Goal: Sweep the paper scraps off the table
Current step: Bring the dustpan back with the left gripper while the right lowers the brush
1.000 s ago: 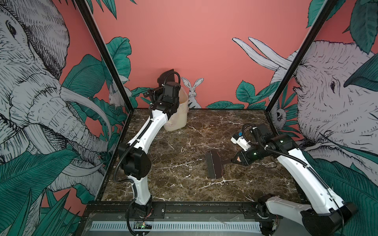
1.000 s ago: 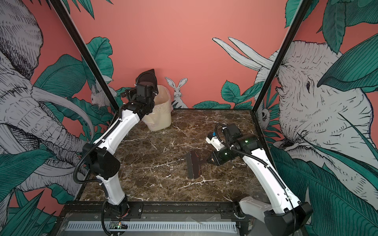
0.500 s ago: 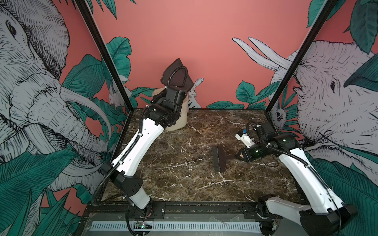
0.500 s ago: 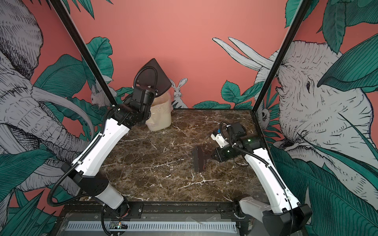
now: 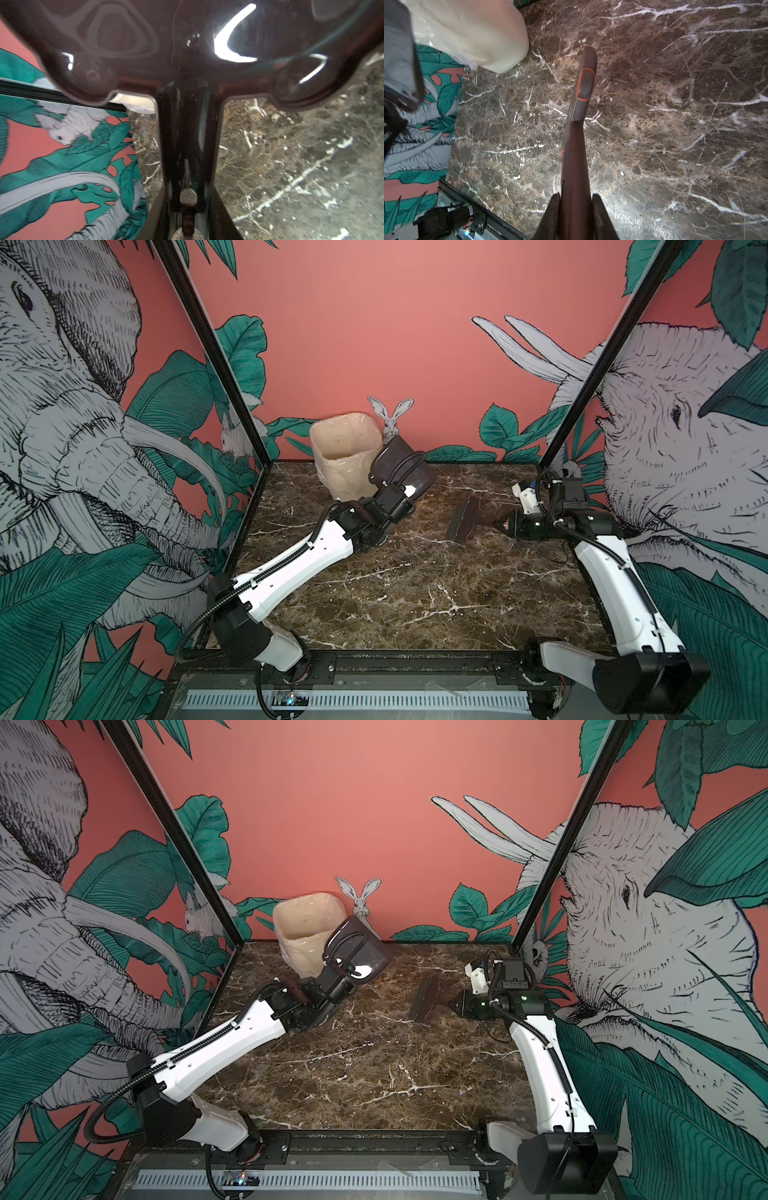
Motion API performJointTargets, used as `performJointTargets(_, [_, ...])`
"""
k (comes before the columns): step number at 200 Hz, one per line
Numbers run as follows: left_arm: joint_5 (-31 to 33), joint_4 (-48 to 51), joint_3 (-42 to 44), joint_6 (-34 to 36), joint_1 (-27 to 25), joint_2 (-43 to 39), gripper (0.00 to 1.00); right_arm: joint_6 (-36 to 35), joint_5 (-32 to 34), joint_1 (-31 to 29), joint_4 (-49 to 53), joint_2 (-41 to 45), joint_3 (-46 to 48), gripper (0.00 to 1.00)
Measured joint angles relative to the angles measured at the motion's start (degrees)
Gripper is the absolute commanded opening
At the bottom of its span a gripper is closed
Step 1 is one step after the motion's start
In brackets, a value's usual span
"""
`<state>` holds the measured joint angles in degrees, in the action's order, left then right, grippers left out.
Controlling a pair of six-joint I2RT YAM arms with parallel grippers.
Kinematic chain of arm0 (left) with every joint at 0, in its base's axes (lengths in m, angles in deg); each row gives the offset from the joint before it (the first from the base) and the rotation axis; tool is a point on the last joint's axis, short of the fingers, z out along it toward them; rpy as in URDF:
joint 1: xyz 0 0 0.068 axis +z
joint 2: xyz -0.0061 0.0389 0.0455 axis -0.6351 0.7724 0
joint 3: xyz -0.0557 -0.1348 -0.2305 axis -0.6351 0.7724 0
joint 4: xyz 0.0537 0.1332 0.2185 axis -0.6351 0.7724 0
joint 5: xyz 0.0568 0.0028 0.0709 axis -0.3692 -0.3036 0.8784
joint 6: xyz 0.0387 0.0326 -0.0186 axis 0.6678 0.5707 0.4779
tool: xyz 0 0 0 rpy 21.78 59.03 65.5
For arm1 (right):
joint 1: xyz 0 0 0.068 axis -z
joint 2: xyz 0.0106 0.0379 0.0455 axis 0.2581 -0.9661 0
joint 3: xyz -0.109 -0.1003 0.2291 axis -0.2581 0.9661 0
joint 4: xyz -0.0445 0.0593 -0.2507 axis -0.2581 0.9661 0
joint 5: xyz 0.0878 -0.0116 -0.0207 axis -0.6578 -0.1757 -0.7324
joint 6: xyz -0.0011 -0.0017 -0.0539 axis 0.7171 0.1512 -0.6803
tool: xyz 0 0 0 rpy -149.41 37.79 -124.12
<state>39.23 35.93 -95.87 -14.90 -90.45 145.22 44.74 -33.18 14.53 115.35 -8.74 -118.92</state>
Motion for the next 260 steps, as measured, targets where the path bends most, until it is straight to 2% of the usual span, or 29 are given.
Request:
performJointTargets(60, [-6.4, -3.5, 11.6, -8.9, -1.3, -2.1, 0.00, 9.2, -3.5, 3.4, -15.0, -6.2, 6.8, 0.00])
performJointTargets(131, [-9.7, -6.4, 15.4, -11.8, -1.3, -3.8, 0.00, 15.0, -6.4, 7.2, -24.9, -8.7, 17.8, 0.00])
performJointTargets(144, [-10.0, -6.8, 15.4, -11.9, -1.3, -3.7, 0.00, 15.0, -6.8, 7.4, -26.2, -8.5, 18.9, 0.13])
performJointTargets(167, [-10.6, -7.3, 15.4, -12.0, -1.3, -3.1, 0.00, 15.2, -6.8, 7.7, -28.3, -7.5, 21.7, 0.29])
performJointTargets(231, [-11.1, -7.7, 15.5, -12.0, -1.3, -2.2, 0.00, 15.6, -4.3, 8.7, -28.8, -6.3, 31.6, 0.50])
performJointTargets(260, [-11.3, -7.8, 15.5, -12.0, -1.3, -2.0, 0.00, 15.6, -2.9, 8.8, -28.7, -6.3, 32.4, 0.66])
